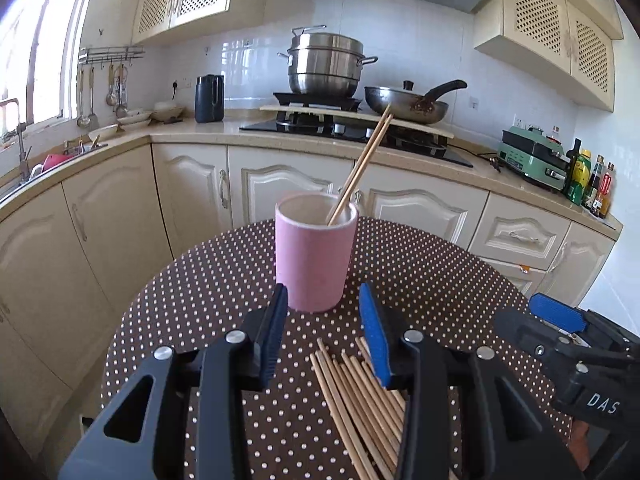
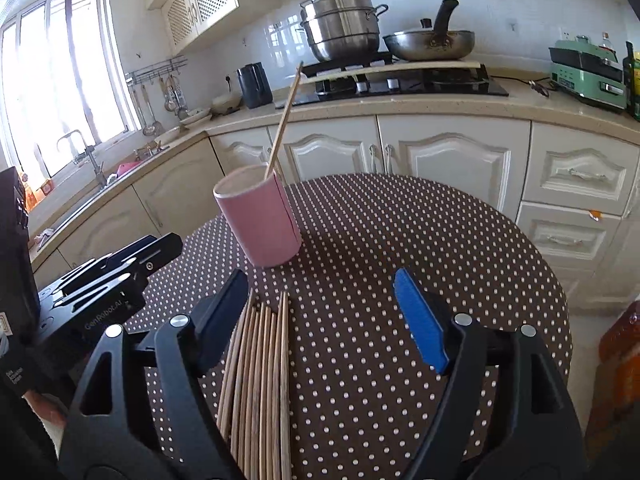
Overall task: Organize utensils
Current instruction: 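Move the right gripper back to the chopstick pile and pinch another chopstick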
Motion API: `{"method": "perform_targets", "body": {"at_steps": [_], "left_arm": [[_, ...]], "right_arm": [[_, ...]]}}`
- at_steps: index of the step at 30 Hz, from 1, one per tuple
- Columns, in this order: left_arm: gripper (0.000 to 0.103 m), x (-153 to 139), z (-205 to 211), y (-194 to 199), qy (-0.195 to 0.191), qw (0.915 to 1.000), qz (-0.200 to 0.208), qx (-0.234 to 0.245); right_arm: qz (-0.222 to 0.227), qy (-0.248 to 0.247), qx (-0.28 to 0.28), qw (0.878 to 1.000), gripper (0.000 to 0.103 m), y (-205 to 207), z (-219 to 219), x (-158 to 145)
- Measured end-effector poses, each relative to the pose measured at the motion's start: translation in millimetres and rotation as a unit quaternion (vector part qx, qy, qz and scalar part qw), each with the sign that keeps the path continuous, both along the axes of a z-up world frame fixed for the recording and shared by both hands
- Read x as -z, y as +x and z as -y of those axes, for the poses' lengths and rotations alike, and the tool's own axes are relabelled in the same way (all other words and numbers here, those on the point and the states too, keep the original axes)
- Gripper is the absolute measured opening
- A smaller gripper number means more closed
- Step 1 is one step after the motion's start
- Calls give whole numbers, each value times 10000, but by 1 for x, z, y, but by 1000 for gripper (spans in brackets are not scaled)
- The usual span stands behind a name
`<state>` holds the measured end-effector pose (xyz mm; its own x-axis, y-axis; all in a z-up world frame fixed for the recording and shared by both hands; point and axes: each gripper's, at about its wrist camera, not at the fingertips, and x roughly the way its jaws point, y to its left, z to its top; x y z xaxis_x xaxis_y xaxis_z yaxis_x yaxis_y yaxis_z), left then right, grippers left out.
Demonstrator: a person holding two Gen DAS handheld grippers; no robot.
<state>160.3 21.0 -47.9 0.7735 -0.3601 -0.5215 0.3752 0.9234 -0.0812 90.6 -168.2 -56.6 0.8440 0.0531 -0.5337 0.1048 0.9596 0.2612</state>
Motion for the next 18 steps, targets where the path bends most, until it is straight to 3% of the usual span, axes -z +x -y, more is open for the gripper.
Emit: {"method": "perform_targets", "body": {"at_steps": [7, 18], "left_arm": [[37, 48, -11, -12, 178, 9980, -576, 200], [39, 76, -15, -21, 279, 9944, -960, 341]], "right_arm": [[-648, -177, 69, 9977, 75, -4, -22, 44], [-1313, -240, 10, 9910, 75, 3, -32, 76]]}}
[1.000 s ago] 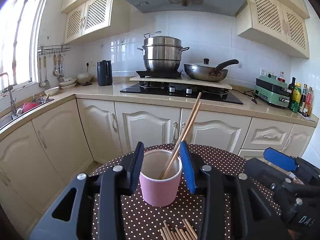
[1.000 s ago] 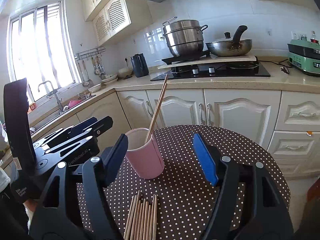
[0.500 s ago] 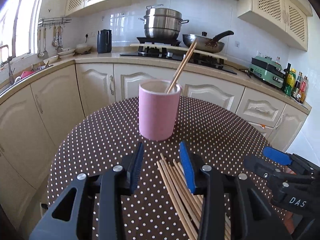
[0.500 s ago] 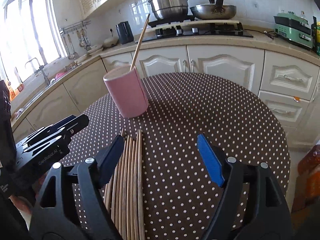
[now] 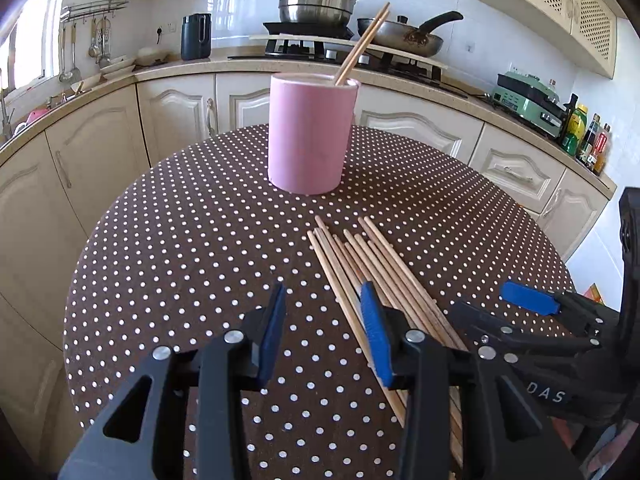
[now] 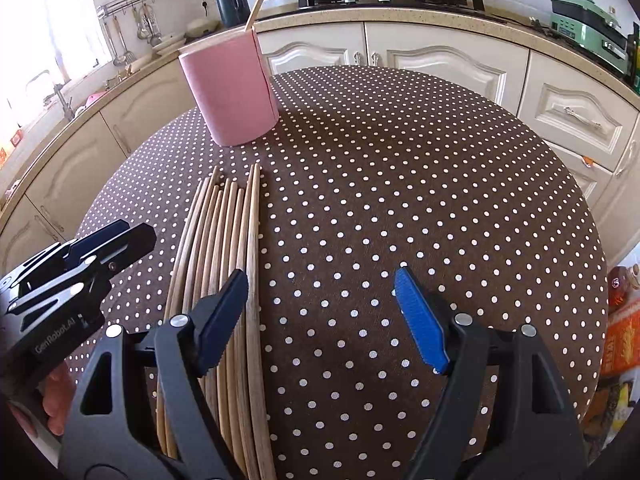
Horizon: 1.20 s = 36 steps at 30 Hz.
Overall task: Organize utensils
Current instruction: 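Move the right gripper back to the chopstick pile and pinch another chopstick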
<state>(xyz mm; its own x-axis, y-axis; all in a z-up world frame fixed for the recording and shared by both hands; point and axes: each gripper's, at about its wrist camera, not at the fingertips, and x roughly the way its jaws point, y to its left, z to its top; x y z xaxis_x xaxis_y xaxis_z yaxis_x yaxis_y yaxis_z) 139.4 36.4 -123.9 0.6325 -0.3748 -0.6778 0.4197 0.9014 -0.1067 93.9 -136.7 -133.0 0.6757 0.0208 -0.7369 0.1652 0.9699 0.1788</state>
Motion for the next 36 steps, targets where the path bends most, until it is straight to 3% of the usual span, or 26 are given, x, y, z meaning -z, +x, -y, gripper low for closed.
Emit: {"method": "perform_targets", "body": {"at_steps": [16, 19, 24, 27, 30, 36], "left_arm": [[43, 4, 6, 9, 80, 9996, -253, -106], [43, 3, 6, 11, 61, 9996, -253, -134], [44, 1, 5, 14, 107, 9992, -328, -208], [44, 1, 8, 15, 256, 9987, -373, -249], [45, 2, 9, 21, 203, 9974, -635, -275], [46, 8, 16, 37, 394, 9932, -1042, -337]], "right_arm": [[-364, -730, -113, 9966, 75, 27, -21, 0], [-397, -793, -228, 9958, 67, 34, -26, -2], [-438, -874, -351, 9946, 33, 43, -33, -3], [-415, -849, -441, 9945, 19, 40, -35, -5], [-336, -787, -336, 9958, 9, 30, -34, -4], [-306, -499, -262, 9979, 8, 19, -25, -7]]}}
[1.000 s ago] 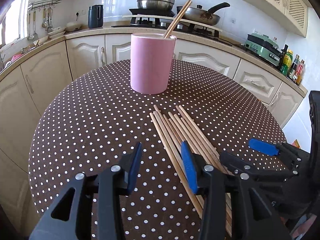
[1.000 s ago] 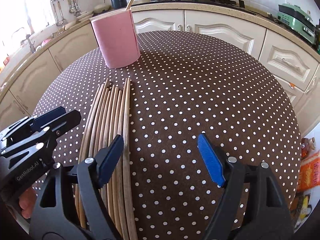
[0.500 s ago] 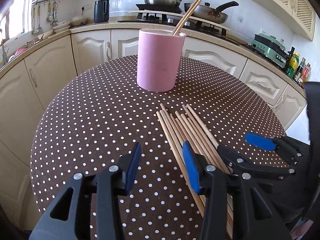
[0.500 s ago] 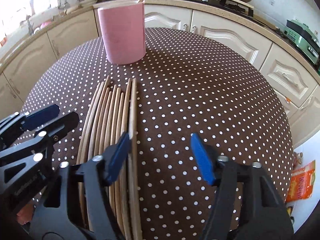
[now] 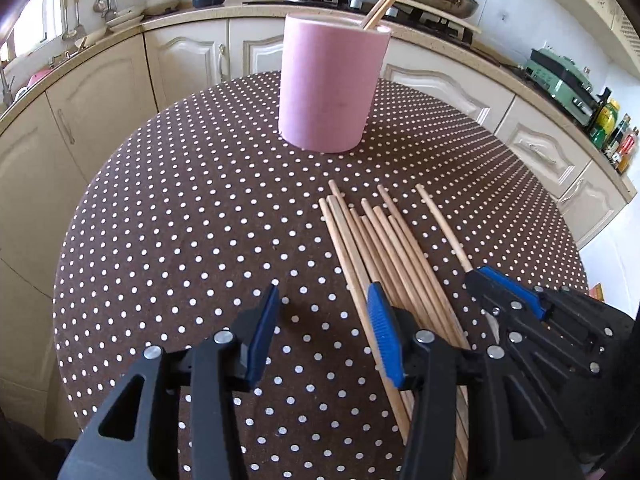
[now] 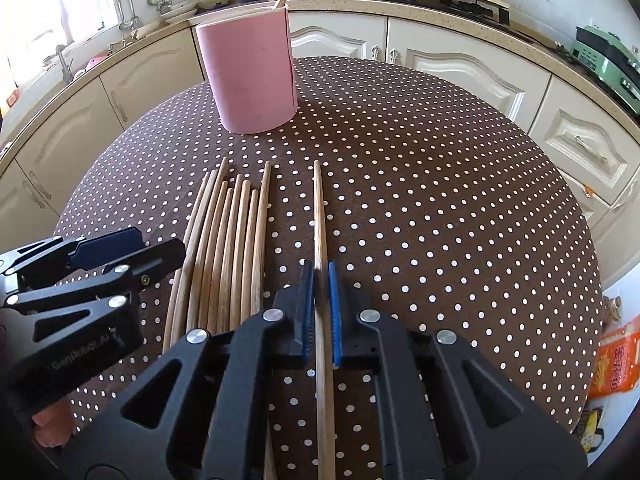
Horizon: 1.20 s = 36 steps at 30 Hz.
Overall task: Organize utensils
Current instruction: 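Move the right gripper back to the chopstick pile and pinch another chopstick, then lift the chopstick with the right gripper and carry it over the pink cup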
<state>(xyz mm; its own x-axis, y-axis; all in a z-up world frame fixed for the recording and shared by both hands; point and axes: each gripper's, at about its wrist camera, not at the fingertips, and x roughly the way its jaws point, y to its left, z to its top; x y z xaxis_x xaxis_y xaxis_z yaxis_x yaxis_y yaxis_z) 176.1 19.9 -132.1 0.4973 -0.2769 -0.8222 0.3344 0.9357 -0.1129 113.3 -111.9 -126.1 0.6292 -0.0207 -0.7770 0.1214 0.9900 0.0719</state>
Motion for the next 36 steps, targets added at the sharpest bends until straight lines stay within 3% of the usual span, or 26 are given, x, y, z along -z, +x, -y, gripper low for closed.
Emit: {"method": "perform_targets", "body": {"at_steps": [6, 16, 25, 30, 36], "left_arm": [[47, 0, 7, 5, 279, 9995, -88, -83], [47, -2, 12, 30, 376, 9976, -499, -306], [47, -2, 34, 52, 776, 9943, -484, -545], [47, -3, 46, 67, 766, 9923, -675, -701], [47, 1, 45, 76, 825, 9916, -608, -794]], "right_arm": [[14, 39, 16, 10000, 8, 2, 0, 1], [-6, 158, 31, 9999, 8, 7, 9, 2], [-30, 184, 45, 9998, 8, 9, 11, 3], [-21, 235, 63, 9997, 8, 9, 13, 3], [-20, 274, 85, 9996, 8, 9, 14, 4]]}}
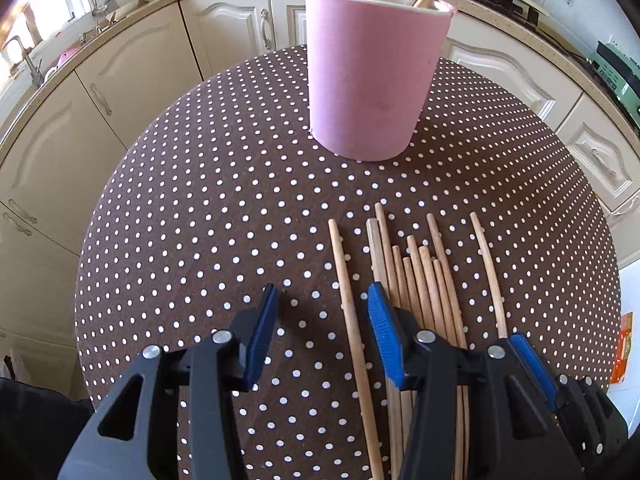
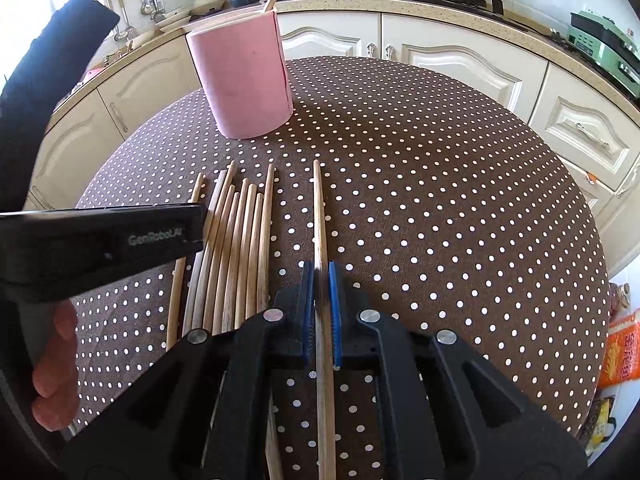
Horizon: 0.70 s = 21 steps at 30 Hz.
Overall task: Organize utensils
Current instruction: 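Lift the chopstick with the right gripper and carry it over the pink cup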
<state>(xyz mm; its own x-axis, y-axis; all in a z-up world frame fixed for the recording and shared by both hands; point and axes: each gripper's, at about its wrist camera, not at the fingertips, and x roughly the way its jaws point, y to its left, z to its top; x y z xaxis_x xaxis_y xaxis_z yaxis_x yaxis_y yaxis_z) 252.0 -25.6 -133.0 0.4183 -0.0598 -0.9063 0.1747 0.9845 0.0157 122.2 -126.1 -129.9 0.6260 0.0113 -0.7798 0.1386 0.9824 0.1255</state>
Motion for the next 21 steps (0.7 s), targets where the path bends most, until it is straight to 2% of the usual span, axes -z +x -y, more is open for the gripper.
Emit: {"method": "perform_targets", "body": {"at_steps": [7, 11, 13, 14, 16, 21], "left_arm": [[47, 2, 7, 3, -41, 9999, 126, 40], [46, 4, -3, -3, -190, 9994, 262, 95], [34, 4, -7, -6, -228, 9990, 367, 111], [31, 3, -12, -8, -238, 9989, 398, 87], [10, 2, -21, -9, -486, 9978, 406, 178], [7, 2, -34, -11, -951, 9912, 460, 791]], "right_arm": [[1, 14, 19, 10000, 8, -1, 0, 0], [7, 30, 19, 10000, 8, -1, 0, 0], [9, 35, 21, 10000, 8, -1, 0, 0], [9, 37, 21, 10000, 7, -1, 1, -1], [8, 40, 23, 10000, 7, -1, 0, -1], [6, 28, 28, 10000, 7, -1, -1, -1]]}}
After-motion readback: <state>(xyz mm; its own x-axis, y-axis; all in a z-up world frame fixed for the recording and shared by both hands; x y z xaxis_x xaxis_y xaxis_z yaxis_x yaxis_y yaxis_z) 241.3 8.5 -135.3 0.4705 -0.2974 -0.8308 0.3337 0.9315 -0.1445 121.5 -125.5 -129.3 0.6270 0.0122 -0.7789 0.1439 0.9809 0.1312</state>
